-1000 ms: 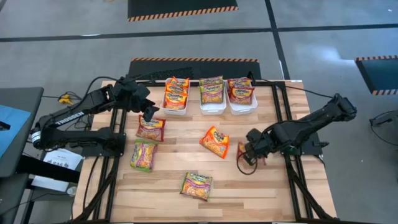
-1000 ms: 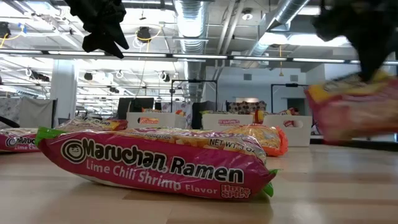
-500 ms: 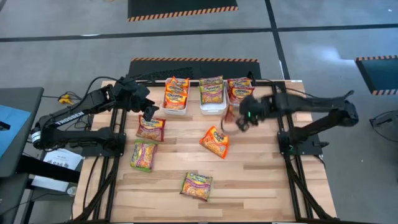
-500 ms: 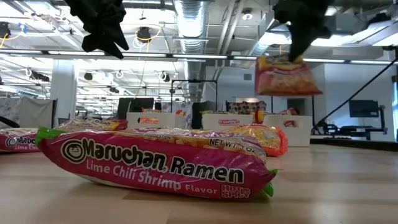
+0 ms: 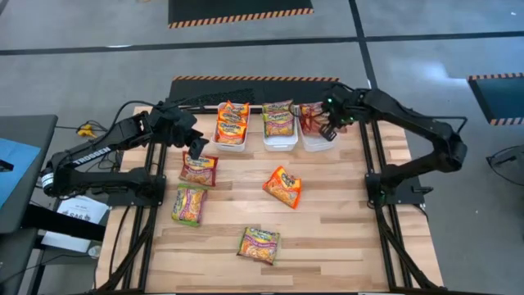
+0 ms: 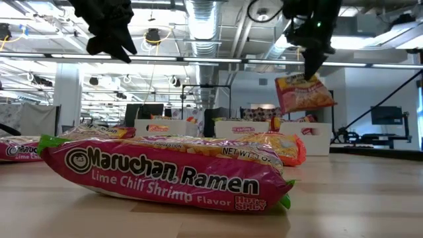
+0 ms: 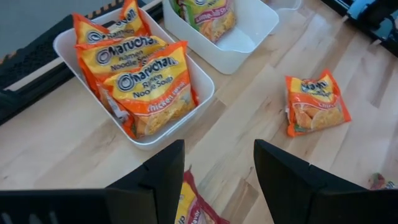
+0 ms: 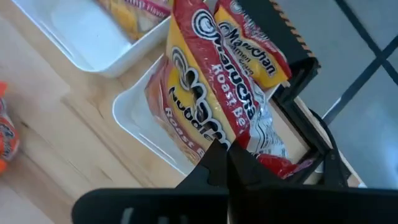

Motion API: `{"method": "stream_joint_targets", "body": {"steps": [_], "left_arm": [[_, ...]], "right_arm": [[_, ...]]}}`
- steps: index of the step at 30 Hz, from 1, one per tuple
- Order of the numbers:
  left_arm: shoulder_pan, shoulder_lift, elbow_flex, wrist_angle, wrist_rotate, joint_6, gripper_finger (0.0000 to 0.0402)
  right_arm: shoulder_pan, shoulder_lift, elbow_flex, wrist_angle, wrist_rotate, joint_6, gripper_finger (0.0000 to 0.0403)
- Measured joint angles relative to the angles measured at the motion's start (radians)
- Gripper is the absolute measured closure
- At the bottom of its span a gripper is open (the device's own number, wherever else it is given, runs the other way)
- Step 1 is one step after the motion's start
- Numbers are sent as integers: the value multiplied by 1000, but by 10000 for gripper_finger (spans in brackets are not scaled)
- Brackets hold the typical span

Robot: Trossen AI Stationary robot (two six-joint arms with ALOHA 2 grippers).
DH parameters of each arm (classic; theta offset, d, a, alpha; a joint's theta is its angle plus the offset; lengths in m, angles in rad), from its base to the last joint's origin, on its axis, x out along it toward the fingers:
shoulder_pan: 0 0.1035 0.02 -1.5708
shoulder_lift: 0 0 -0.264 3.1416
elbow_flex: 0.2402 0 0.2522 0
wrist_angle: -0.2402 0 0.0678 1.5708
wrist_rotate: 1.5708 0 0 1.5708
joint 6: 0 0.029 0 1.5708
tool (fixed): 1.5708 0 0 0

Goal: Sort Maruchan noodles
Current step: Put the red noodle pack into the right white bin

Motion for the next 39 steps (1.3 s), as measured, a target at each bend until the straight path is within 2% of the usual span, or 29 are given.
{"method": "stream_joint_targets", "body": {"steps": [8,15,28,32,39], "left_arm": [[0,0,0,0,-47,-9,223],[0,0,0,0,-50,-13,223],[0,0,0,-1,-49,2,223],[0,0,0,-1,-49,3,223],[0,0,0,-1,-49,2,223]], "right_arm": [[-21,136,0,7,-13,-40,400],[-20,240,0,85,-15,-39,400],[5,313,-1,74,-47,28,395],[7,313,-1,70,-46,23,375],[7,313,-1,49,-26,13,305]]}}
